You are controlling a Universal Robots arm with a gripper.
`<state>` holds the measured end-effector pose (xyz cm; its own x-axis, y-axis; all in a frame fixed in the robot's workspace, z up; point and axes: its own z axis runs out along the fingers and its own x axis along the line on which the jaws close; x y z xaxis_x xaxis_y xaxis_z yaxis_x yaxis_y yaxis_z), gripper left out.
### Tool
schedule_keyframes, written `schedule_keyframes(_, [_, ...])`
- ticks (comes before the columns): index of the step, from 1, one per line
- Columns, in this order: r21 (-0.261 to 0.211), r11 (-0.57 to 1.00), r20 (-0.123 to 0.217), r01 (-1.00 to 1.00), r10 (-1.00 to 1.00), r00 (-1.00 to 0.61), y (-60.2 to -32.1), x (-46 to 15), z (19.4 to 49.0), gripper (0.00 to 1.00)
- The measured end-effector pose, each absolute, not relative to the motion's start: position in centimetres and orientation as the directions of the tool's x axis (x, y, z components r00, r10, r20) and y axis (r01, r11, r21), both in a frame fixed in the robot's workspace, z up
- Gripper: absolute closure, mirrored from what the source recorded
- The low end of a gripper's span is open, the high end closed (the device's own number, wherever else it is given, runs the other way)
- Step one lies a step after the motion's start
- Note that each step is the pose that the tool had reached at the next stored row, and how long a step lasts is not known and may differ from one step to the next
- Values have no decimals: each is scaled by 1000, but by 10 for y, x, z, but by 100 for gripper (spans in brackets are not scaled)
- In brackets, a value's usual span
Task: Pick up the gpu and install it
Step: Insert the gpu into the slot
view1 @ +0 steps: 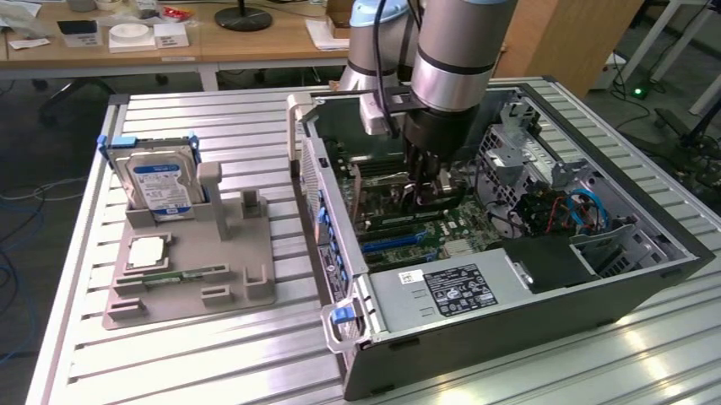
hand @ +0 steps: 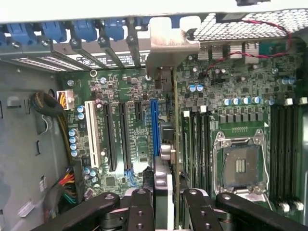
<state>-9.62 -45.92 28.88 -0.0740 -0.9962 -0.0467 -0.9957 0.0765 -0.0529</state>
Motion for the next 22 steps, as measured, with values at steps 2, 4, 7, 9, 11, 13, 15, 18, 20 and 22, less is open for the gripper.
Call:
schedule_keyframes(2, [-53,63,-47,-997,-997,-61,-459,-96,287,72])
schedule_keyframes(4, [-53,63,-47,-997,-997,-61,-459,-97,285,72])
schedule_keyframes(7, [-53,63,-47,-997,-997,-61,-460,-97,282,72])
schedule_keyframes(9, [-53,63,-47,-997,-997,-61,-460,-99,280,72])
schedule_keyframes(11, [-53,63,-47,-997,-997,-61,-460,-99,276,72])
schedule_keyframes(13, [-53,63,-47,-997,-997,-61,-460,-99,273,72])
schedule_keyframes(15, [-53,63,-47,-997,-997,-61,-460,-99,269,72])
schedule_keyframes(18, [-53,63,-47,-997,-997,-61,-460,-99,264,72])
schedule_keyframes(20, [-53,68,-47,-996,-997,-66,-460,-101,261,72])
schedule_keyframes(22, [-53,73,-47,-996,-996,-70,-460,-102,259,72])
